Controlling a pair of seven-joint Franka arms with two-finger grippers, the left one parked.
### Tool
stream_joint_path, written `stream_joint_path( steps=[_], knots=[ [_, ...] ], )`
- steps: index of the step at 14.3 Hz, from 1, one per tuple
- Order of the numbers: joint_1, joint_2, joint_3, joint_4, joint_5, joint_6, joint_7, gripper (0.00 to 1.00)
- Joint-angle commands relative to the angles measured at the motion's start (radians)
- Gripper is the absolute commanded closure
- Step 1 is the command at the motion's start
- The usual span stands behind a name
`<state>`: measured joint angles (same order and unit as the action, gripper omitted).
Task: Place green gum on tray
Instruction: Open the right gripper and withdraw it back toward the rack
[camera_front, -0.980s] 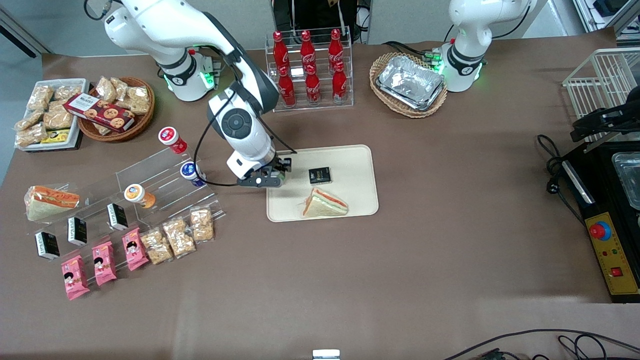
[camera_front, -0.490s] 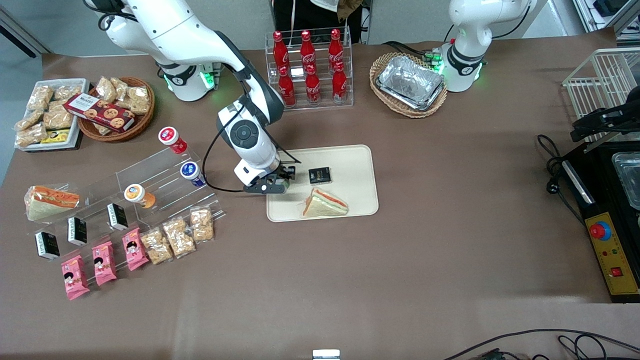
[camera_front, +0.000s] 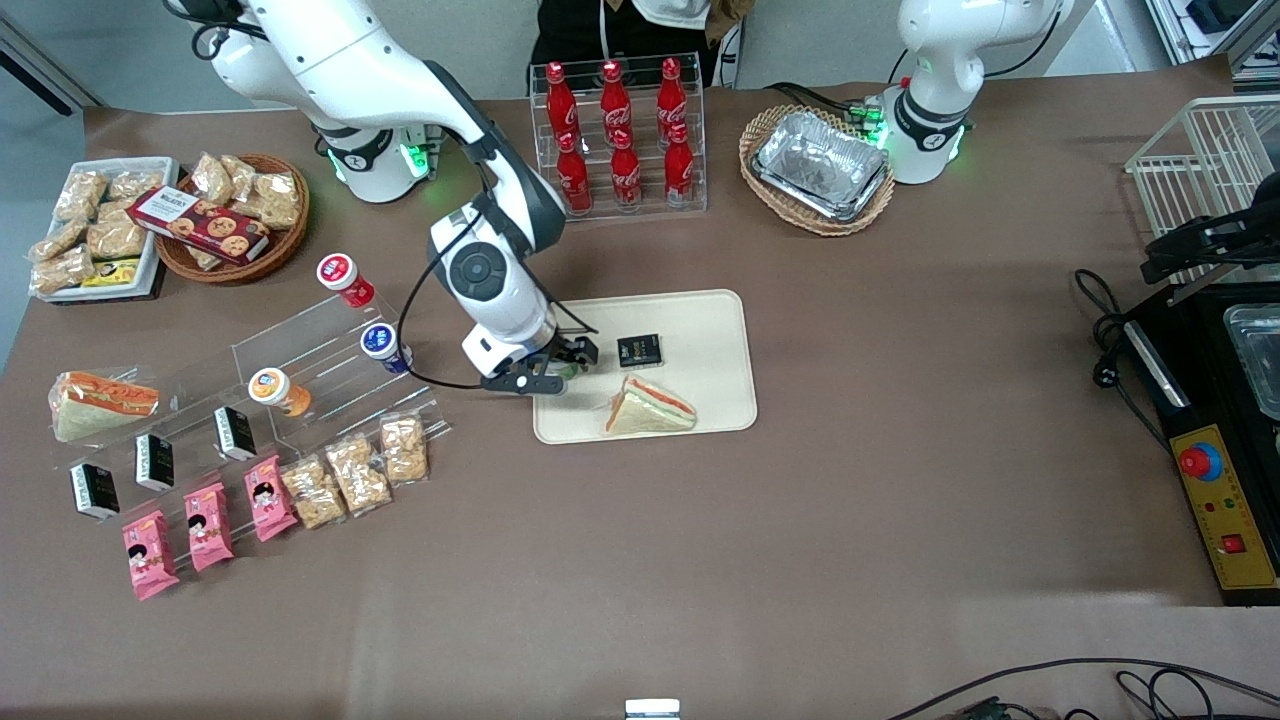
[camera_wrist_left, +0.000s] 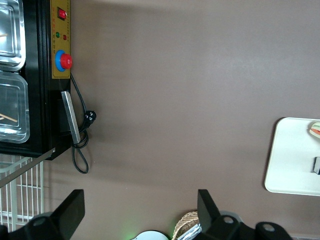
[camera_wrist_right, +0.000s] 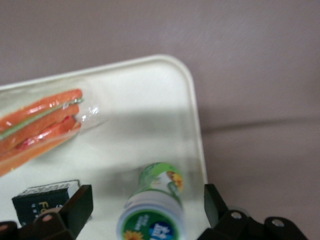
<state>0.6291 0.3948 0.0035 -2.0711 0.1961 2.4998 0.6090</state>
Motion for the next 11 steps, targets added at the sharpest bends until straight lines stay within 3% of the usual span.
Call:
stream_joint_path(
  steps=[1, 5, 8, 11],
  knots=[
    [-0.153, -0.129, -0.005, 0.045, 0.019, -0.229, -0.147, 0.01],
    [-0.346, -0.235, -0.005, 0.109, 0.013, -0.461, -0.342, 0.01],
    [-0.494, -0.254, -0.007, 0.259, 0.006, -0.690, -0.448, 0.00],
    [-0.581, -0.249, -0.005, 0.416, -0.093, -0.829, -0.468, 0.00]
  ],
)
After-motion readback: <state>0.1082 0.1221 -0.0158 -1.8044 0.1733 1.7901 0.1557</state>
